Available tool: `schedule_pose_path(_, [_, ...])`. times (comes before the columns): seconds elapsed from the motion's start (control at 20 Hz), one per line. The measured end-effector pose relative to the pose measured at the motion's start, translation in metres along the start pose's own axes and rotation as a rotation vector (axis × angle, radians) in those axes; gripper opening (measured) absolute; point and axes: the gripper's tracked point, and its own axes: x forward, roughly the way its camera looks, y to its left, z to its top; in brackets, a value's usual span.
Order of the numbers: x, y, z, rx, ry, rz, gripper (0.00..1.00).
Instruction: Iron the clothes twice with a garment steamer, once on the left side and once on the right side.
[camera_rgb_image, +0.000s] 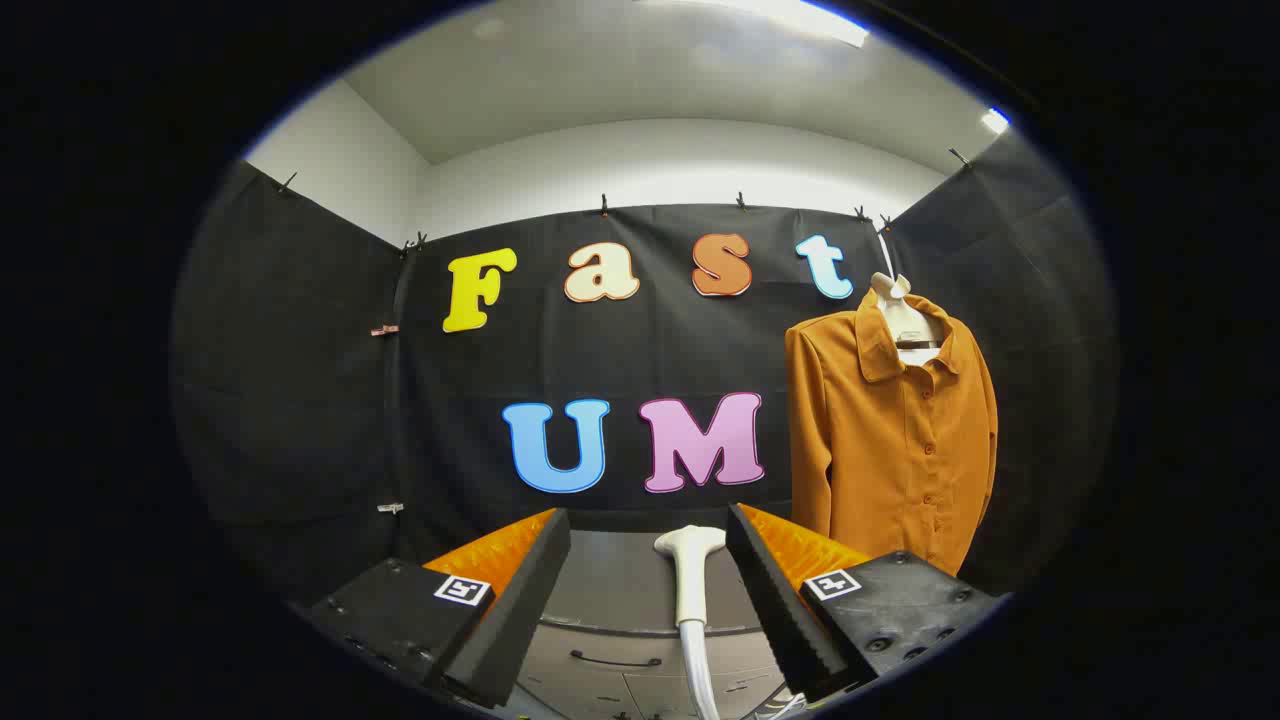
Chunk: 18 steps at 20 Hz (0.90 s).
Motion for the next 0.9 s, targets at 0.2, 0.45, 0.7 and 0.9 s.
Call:
schedule_pose_path(0.2, [-0.003,0.003,0.002,0.001,-0.007,-0.001,0.98])
schedule_pose_path(0.45, [-0.007,0.004,0.004,-0.017,-0.01,-0.007,0.98])
schedule_pose_path(0.7, [-0.009,0.007,0.005,-0.025,-0.012,-0.009,0.98])
schedule_pose_path(0.9, [-0.011,0.008,0.005,-0.027,-0.013,-0.012,0.98])
